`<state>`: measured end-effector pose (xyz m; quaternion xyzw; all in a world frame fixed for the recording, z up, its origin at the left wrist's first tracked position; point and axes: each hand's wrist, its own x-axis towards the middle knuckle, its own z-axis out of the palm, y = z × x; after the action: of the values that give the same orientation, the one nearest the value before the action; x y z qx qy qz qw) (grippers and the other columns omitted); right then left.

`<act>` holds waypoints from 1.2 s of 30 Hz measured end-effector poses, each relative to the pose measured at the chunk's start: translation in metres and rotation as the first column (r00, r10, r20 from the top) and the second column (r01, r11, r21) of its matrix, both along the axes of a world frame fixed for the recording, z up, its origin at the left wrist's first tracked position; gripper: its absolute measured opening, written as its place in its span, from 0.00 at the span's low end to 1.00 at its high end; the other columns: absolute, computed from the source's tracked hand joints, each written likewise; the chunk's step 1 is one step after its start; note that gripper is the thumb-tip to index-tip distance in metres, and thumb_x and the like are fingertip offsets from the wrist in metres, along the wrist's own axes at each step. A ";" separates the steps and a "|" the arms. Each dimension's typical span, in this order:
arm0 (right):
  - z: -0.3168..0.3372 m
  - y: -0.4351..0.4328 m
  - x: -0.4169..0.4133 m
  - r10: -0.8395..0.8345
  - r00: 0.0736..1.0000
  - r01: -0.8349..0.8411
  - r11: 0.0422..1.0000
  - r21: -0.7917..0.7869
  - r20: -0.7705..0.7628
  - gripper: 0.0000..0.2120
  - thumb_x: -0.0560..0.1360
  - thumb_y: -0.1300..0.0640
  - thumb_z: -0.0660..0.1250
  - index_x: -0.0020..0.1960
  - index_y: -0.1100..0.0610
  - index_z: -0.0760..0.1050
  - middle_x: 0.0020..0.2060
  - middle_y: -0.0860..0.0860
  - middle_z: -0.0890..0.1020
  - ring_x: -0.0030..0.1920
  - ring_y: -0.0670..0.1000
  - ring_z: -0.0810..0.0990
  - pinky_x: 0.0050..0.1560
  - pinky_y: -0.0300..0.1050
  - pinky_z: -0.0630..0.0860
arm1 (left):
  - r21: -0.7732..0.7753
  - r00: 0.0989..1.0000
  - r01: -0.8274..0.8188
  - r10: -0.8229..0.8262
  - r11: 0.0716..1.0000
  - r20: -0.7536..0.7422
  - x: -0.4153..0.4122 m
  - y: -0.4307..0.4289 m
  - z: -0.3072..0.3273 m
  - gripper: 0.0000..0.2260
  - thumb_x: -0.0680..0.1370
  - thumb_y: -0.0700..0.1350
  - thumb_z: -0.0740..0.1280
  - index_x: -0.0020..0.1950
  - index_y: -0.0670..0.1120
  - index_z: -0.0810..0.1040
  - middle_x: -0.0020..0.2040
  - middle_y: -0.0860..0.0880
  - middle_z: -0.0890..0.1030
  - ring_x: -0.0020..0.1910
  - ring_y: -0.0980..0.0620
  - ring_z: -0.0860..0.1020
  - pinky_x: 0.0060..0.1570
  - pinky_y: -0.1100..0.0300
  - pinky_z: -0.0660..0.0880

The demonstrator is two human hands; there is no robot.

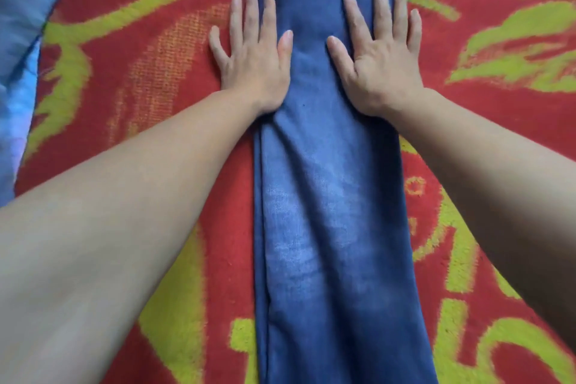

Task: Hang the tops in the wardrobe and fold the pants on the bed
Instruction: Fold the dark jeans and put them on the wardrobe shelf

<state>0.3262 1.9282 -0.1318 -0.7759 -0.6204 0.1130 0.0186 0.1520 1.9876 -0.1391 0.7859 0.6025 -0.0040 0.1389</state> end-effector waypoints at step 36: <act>0.041 -0.514 -0.134 -0.214 0.974 0.226 0.943 -0.245 0.078 0.33 0.82 0.39 0.55 0.81 0.54 0.53 0.79 0.62 0.50 0.79 0.63 0.51 0.76 0.62 0.53 | -0.236 0.995 0.067 -0.082 0.969 -0.054 -0.151 -0.494 0.030 0.33 0.82 0.59 0.51 0.80 0.40 0.49 0.79 0.37 0.49 0.79 0.40 0.50 0.76 0.42 0.50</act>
<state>0.1923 1.4147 -0.0905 -0.8389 -0.5107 0.1686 -0.0835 0.0005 1.4932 -0.1087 0.7857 0.5719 -0.1052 0.2112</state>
